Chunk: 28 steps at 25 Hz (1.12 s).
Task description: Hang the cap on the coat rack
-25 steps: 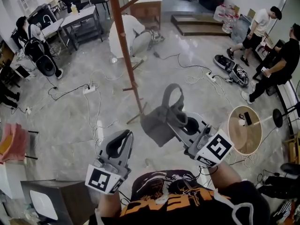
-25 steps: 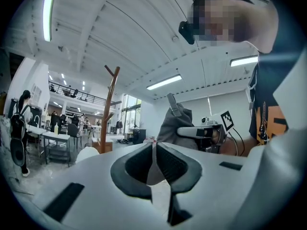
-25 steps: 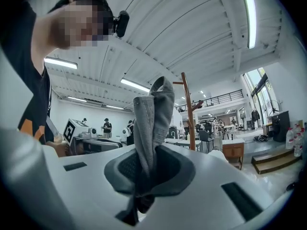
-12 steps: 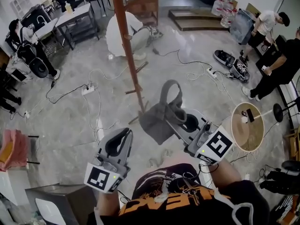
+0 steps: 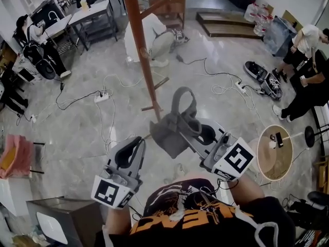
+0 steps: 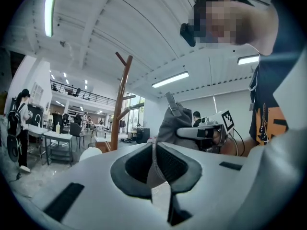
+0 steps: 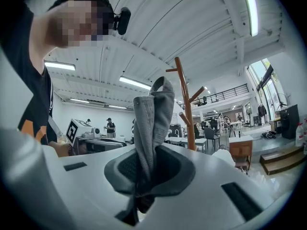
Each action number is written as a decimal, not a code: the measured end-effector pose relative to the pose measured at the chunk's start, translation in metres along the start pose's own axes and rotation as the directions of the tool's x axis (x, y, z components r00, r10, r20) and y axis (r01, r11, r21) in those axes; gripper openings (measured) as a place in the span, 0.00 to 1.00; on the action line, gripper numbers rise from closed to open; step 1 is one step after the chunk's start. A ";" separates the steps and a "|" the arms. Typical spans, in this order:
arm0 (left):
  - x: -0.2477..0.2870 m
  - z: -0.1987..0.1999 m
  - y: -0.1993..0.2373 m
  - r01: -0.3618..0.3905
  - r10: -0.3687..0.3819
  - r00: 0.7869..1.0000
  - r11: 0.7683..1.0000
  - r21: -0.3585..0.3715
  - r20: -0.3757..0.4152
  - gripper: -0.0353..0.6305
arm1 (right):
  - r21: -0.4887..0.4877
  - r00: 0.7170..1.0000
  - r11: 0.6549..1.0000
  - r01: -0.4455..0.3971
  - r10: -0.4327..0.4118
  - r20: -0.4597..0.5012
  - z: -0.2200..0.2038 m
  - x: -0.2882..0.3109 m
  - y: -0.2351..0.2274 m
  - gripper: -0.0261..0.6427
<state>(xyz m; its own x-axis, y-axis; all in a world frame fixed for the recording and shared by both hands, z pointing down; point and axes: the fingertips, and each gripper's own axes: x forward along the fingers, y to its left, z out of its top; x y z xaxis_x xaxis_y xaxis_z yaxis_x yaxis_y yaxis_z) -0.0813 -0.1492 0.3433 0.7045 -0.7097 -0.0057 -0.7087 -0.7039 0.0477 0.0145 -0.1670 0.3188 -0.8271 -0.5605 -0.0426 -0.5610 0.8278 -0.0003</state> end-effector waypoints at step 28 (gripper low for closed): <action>0.044 0.002 0.101 -0.064 0.064 0.998 0.998 0.004 -0.009 0.12 | 0.011 0.998 0.999 -0.030 0.030 -0.053 -0.013 0.114 -0.081 0.10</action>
<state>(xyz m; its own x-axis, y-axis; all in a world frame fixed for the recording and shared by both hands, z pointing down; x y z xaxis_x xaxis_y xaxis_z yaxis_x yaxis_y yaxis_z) -0.1220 -0.2511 0.3460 0.6577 -0.7533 0.0061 -0.7527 -0.6569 0.0438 -0.0349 -0.2982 0.3266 -0.8445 -0.5355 0.0100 -0.5356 0.8444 -0.0097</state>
